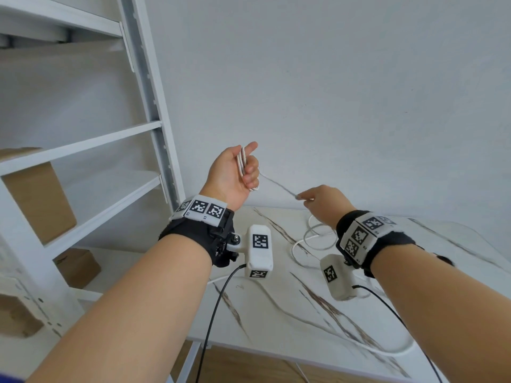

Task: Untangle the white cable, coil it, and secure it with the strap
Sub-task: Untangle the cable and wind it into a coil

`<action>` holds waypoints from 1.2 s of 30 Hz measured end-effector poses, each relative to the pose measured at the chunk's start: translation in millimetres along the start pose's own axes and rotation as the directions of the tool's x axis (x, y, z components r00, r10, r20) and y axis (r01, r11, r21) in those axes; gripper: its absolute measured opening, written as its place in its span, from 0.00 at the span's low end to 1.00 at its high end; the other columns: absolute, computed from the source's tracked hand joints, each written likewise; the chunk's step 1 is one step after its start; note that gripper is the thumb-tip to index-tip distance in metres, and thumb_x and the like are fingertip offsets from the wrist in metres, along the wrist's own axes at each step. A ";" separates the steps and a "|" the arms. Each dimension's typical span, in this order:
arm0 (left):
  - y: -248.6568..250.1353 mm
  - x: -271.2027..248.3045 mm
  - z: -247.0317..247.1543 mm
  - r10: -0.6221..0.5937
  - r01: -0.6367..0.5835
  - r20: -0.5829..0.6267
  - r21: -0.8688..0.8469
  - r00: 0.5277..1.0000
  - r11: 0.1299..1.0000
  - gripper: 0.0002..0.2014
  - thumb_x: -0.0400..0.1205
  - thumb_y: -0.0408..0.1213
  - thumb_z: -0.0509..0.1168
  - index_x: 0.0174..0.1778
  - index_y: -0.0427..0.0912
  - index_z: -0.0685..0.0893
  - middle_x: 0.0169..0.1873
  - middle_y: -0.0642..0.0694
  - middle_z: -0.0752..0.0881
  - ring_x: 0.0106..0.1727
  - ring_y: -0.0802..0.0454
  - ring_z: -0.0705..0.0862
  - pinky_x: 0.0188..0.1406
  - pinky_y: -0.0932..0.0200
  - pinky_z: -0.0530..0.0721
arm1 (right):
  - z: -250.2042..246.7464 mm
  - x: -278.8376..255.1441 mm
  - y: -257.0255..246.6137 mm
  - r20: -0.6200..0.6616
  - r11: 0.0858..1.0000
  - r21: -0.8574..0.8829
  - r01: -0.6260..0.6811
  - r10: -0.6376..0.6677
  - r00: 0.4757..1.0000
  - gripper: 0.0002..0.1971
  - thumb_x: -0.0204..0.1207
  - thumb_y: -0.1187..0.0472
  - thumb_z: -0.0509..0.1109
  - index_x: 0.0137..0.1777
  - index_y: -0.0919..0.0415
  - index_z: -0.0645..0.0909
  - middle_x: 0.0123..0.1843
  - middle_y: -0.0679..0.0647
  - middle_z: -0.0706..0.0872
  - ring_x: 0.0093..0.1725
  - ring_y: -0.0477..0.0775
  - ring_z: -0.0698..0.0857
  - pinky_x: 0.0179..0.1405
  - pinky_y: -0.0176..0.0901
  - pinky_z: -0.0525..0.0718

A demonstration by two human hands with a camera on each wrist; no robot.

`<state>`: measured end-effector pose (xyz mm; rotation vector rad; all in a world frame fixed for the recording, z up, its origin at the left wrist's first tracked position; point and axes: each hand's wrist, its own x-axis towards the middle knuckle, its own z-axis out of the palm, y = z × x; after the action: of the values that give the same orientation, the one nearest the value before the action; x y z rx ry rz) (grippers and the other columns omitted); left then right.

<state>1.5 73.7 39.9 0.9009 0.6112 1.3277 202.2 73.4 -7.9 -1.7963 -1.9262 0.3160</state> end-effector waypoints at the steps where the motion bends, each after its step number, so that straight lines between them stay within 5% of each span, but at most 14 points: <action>1: 0.2 1.5 -0.4 0.010 -0.010 -0.013 0.000 1.000 1.000 0.21 0.87 0.41 0.47 0.73 0.38 0.71 0.18 0.49 0.72 0.16 0.55 0.64 0.18 0.65 0.62 | 1.9 -2.3 -2.2 0.052 0.997 -0.070 0.036 -0.033 0.998 0.20 0.82 0.66 0.58 0.62 0.47 0.87 0.64 0.50 0.87 0.57 0.55 0.85 0.52 0.41 0.81; 4: 1.4 5.0 -0.3 0.039 -0.037 -0.052 0.039 0.998 0.999 0.15 0.88 0.41 0.49 0.67 0.41 0.72 0.21 0.48 0.75 0.18 0.55 0.66 0.20 0.63 0.63 | 8.0 -9.4 -8.4 0.175 0.964 -0.205 0.171 -0.136 0.975 0.21 0.80 0.68 0.58 0.58 0.44 0.88 0.61 0.49 0.87 0.61 0.53 0.83 0.58 0.41 0.81; 8: -4.1 5.7 3.1 0.100 -0.070 -0.099 0.273 0.990 0.960 0.11 0.89 0.44 0.53 0.50 0.43 0.76 0.24 0.48 0.80 0.22 0.53 0.67 0.26 0.60 0.63 | 13.8 -15.8 -21.2 0.238 0.932 -0.215 0.291 -0.240 0.941 0.19 0.80 0.65 0.61 0.54 0.42 0.88 0.53 0.45 0.86 0.56 0.49 0.82 0.46 0.39 0.75; 10: -8.5 8.5 1.8 0.154 -0.081 -0.132 0.444 0.979 0.893 0.16 0.89 0.48 0.51 0.60 0.41 0.77 0.27 0.49 0.81 0.24 0.53 0.67 0.28 0.60 0.65 | 14.3 -19.1 -30.0 0.247 0.928 -0.182 0.326 -0.278 0.928 0.17 0.80 0.64 0.62 0.54 0.44 0.89 0.43 0.39 0.82 0.50 0.47 0.79 0.43 0.35 0.71; 12: -12.6 11.1 -0.2 0.196 -0.073 -0.135 0.614 0.971 0.786 0.22 0.89 0.48 0.49 0.77 0.43 0.68 0.30 0.50 0.81 0.25 0.53 0.67 0.27 0.62 0.67 | 13.2 -20.9 -36.9 0.244 0.924 -0.140 0.355 -0.315 0.917 0.15 0.79 0.63 0.64 0.52 0.45 0.89 0.35 0.37 0.77 0.46 0.45 0.78 0.37 0.32 0.70; 16: -21.6 5.0 2.0 0.259 -0.094 -0.070 0.815 0.963 0.572 0.24 0.88 0.43 0.49 0.82 0.51 0.59 0.33 0.46 0.79 0.27 0.56 0.71 0.29 0.65 0.72 | 8.9 -25.7 -47.1 0.225 0.909 -0.098 0.404 -0.375 0.899 0.10 0.76 0.59 0.69 0.51 0.45 0.89 0.39 0.41 0.80 0.46 0.44 0.78 0.46 0.35 0.71; 18: -26.7 5.3 -4.1 0.258 -0.077 -0.051 0.884 0.965 0.461 0.26 0.88 0.44 0.49 0.84 0.53 0.56 0.41 0.38 0.83 0.35 0.52 0.78 0.38 0.62 0.77 | 7.1 -26.2 -49.3 0.199 0.905 -0.069 0.420 -0.400 0.895 0.10 0.75 0.60 0.70 0.51 0.47 0.89 0.37 0.40 0.78 0.44 0.45 0.77 0.46 0.36 0.72; 21: -29.0 8.1 -16.1 0.244 -0.036 -0.031 0.964 0.969 0.265 0.27 0.88 0.47 0.47 0.85 0.53 0.53 0.55 0.34 0.86 0.56 0.36 0.83 0.60 0.44 0.80 | 4.1 -23.9 -46.8 0.158 0.906 -0.103 0.410 -0.392 0.906 0.09 0.73 0.62 0.70 0.50 0.50 0.87 0.38 0.42 0.78 0.44 0.47 0.77 0.47 0.42 0.79; 25: -30.0 0.2 -14.2 0.235 0.017 0.007 0.995 0.972 -0.102 0.27 0.90 0.47 0.44 0.86 0.51 0.48 0.35 0.45 0.81 0.44 0.42 0.81 0.46 0.51 0.78 | 6.9 -19.4 -41.1 0.112 0.890 -0.201 0.410 -0.395 0.912 0.09 0.73 0.65 0.66 0.48 0.54 0.84 0.40 0.45 0.80 0.44 0.51 0.78 0.44 0.43 0.79; 27: -30.3 -1.5 -15.2 0.219 0.037 0.015 0.972 0.976 -0.233 0.27 0.90 0.48 0.43 0.85 0.52 0.48 0.33 0.46 0.80 0.42 0.42 0.80 0.42 0.52 0.76 | 7.9 -16.2 -38.6 0.080 0.899 -0.209 0.386 -0.377 0.923 0.07 0.73 0.64 0.67 0.48 0.55 0.83 0.42 0.48 0.82 0.46 0.53 0.81 0.45 0.45 0.82; 32: -29.9 0.3 -22.9 0.125 0.080 -0.042 0.942 0.991 -0.326 0.25 0.90 0.48 0.43 0.84 0.51 0.56 0.56 0.38 0.86 0.60 0.37 0.82 0.54 0.51 0.76 | 2.1 -7.2 -26.9 0.060 0.936 -0.228 0.268 -0.261 0.964 0.16 0.77 0.47 0.69 0.58 0.57 0.81 0.54 0.50 0.82 0.54 0.53 0.81 0.58 0.50 0.82; 36: -28.4 4.0 -32.5 0.055 0.045 -0.030 0.950 0.998 -0.308 0.21 0.89 0.45 0.45 0.70 0.40 0.74 0.70 0.40 0.79 0.70 0.42 0.77 0.65 0.50 0.74 | -6.5 -1.2 -15.6 -0.009 0.972 -0.116 0.207 -0.209 0.978 0.17 0.83 0.62 0.55 0.63 0.60 0.83 0.64 0.55 0.83 0.63 0.57 0.81 0.66 0.51 0.78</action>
<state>-8.7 84.2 -0.8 2.2657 1.9778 0.4287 191.8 69.4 4.9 -1.6395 -2.1333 0.1164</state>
